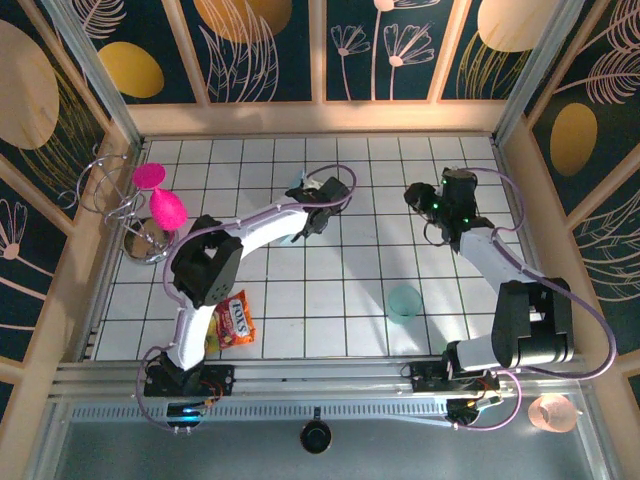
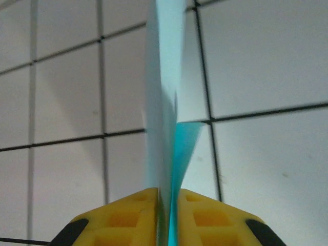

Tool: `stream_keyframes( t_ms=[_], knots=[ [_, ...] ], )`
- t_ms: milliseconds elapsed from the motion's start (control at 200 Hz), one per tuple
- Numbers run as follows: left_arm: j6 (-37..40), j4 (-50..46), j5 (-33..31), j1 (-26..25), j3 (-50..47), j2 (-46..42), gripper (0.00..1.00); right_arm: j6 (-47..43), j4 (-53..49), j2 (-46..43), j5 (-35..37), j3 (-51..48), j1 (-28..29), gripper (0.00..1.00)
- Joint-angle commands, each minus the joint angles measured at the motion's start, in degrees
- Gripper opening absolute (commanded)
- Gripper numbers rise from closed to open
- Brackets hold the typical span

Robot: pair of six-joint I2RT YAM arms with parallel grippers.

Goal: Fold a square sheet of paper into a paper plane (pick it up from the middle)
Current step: Turn over the paper at the center of the table.

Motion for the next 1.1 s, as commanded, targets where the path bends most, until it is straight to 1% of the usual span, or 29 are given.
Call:
stream_keyframes(
  t_ms=[0,85,165,295,375,425,556,656,741,836,866,996,1096],
  knots=[
    [-2.3,4.5,9.6,-0.2,-0.9,0.4,0.23,1.1,-0.9,-1.3,1.0,-0.6,-0.5,0.40],
    [-3.1,7.9,15.3,0.1,-2.7,0.1,0.31,1.3,-0.7,-0.9,0.6,-0.7,-0.5,0.40],
    [-3.7,11.2,20.6,0.9,-4.7,-1.0,0.37,1.3,-0.8,-0.3,0.0,-0.5,-0.5,0.40],
    [-5.0,18.3,29.4,3.0,-9.5,-5.6,0.47,0.8,-0.6,1.5,-2.3,0.5,0.1,0.41],
    [-6.2,22.7,34.2,4.6,-12.9,-9.0,0.53,0.0,-0.5,3.3,-4.4,1.6,1.7,0.41],
    [-7.2,24.8,35.6,5.7,-15.2,-11.2,0.55,-0.6,-0.4,4.5,-5.0,2.5,3.8,0.41],
    [-10.1,28.4,35.8,9.0,-22.2,-17.1,0.65,-2.4,-1.6,9.8,-5.9,6.8,11.3,0.42],
    [-12.2,30.3,33.3,11.4,-28.6,-21.7,0.73,-2.1,-0.9,14.2,-6.6,10.0,17.4,0.43],
    [-14.2,31.6,31.6,13.3,-33.9,-26.1,0.80,-1.1,-0.4,18.8,-8.0,13.0,21.7,0.43],
    [-16.0,34.1,30.3,14.9,-39.9,-30.1,0.89,-0.2,-0.7,23.8,-8.3,16.9,24.8,0.43],
    [-16.5,34.8,29.8,15.3,-41.3,-31.3,0.91,0.0,-0.5,25.6,-8.7,18.3,27.0,0.42],
    [-18.2,38.5,29.6,16.5,-47.4,-35.3,0.99,0.9,-2.0,32.0,-9.4,23.7,30.3,0.41],
    [-18.6,38.8,29.2,16.9,-49.4,-37.0,0.99,1.2,-3.1,35.8,-9.1,26.7,31.1,0.40]
  ],
)
